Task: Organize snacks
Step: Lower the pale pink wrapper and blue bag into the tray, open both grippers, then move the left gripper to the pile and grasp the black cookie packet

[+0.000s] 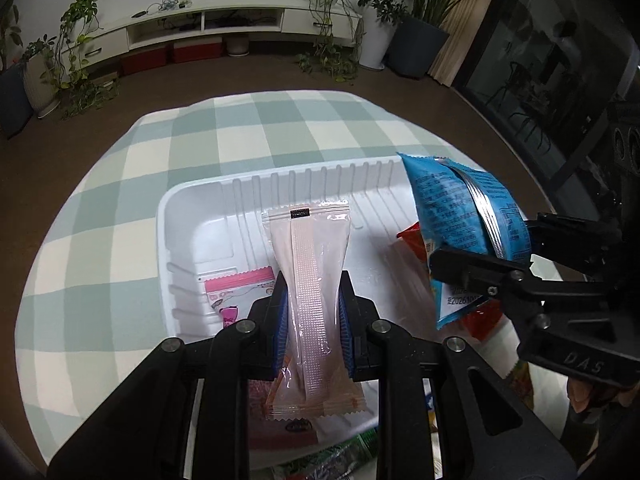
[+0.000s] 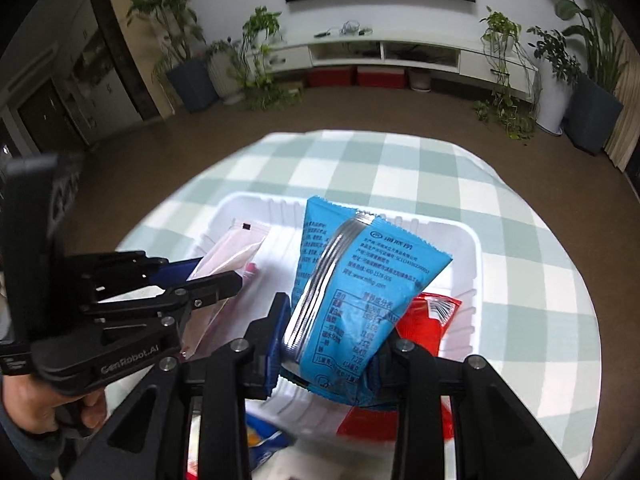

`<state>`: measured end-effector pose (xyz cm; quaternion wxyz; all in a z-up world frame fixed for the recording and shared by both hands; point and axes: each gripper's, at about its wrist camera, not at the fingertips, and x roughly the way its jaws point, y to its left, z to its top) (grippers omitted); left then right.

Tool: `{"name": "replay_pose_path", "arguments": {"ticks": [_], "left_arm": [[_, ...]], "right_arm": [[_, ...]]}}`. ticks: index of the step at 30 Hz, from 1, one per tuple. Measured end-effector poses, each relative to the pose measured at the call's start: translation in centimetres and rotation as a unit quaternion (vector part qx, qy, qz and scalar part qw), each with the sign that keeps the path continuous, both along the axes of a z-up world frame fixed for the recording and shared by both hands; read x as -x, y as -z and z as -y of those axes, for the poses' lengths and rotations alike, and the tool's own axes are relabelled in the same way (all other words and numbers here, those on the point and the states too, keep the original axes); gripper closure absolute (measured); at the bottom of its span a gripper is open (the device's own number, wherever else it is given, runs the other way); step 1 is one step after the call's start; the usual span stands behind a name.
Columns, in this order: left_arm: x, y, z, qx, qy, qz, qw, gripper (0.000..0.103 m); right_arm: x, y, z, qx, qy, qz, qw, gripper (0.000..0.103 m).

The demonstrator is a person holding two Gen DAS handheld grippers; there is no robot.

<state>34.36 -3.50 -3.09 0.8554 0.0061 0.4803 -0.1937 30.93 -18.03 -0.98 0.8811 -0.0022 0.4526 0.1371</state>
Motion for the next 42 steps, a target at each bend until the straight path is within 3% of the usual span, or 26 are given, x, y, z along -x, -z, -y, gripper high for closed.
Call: {"name": "replay_pose_path", "arguments": {"ticks": [14,26,29,31,38,42], "left_arm": [[-0.5,4.1,0.9,-0.032,0.006,-0.019,0.9993,0.080],[-0.3,3.8,0.5,-0.045,-0.004,-0.015,0.9989,0.074],[-0.1,3.0,0.2,-0.045,-0.009,-0.007,0.9989,0.066],[0.2,2.1,-0.2,-0.036,-0.016,0.001,0.9992,0.054],[2.5,-2.9,-2.2,-0.020,-0.032,0.050,0.9980,0.019],[5.7,-5.9,-3.1,-0.014,-0.028,0.084,0.9960,0.004]], "right_arm": [[-1.2,4.7,-2.1,0.070,-0.011,-0.037,0.997,0.067],[-1.2,5.2,-2.5,0.092,-0.010,-0.030,0.995,0.061],[-1.1,5.0,-2.4,0.093,-0.007,-0.033,0.995,0.059],[-1.0,4.5,-2.2,0.093,-0.002,-0.028,0.995,0.057],[0.1,1.7,-1.7,0.076,0.013,0.006,0.997,0.026],[1.6,-0.7,-1.5,0.064,0.014,0.025,0.998,0.025]]}}
